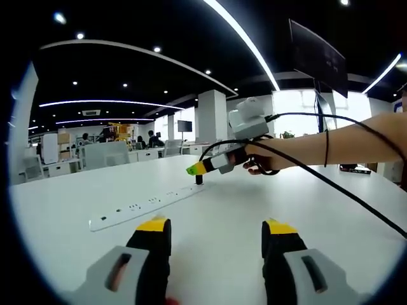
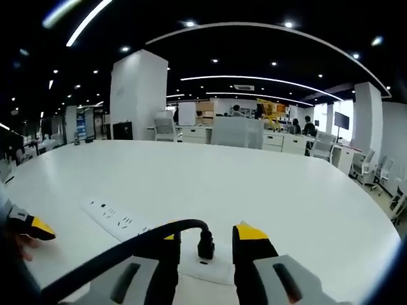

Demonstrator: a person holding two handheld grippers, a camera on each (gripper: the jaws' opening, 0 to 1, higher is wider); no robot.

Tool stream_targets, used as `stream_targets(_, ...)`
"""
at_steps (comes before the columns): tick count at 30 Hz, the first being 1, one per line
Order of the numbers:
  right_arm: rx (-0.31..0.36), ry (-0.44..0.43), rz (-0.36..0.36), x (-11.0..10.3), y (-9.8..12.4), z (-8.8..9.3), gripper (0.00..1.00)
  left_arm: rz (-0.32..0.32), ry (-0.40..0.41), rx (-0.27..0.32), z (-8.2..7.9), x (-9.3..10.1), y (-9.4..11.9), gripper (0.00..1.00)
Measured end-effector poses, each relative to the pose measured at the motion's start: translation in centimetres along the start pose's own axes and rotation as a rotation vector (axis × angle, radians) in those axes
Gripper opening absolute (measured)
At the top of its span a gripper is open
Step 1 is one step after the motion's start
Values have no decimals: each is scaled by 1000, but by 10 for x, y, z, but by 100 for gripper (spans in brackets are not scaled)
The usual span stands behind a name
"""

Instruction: Find the data cable on the table. Grasp the USB connector end of the cable and insert it into the USB port on the table

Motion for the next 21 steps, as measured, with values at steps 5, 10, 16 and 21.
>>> stream_targets(5, 17, 7, -7, 1, 6, -5, 38, -4, 4, 4, -1, 0, 1, 58)
stream_targets(10, 42, -1, -11, -1, 17, -9, 42, -4, 13, 16, -4, 2, 2, 59)
stream_targets(16, 61, -2, -18, -3, 27, -9, 47, -10, 22, 28, -6, 1, 3, 62)
stream_targets(21, 72, 3, -34, -9, 37, -5, 52, -19, 33, 41, -8, -1, 4, 65)
Point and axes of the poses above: the point that each gripper's makers call its tool centre point, and the gripper's own axes: y roughly backward along the fingers, x roughly to its right, z roughly out of its underside, the point moved 3 cm from there along y, roughly backward along the fingers
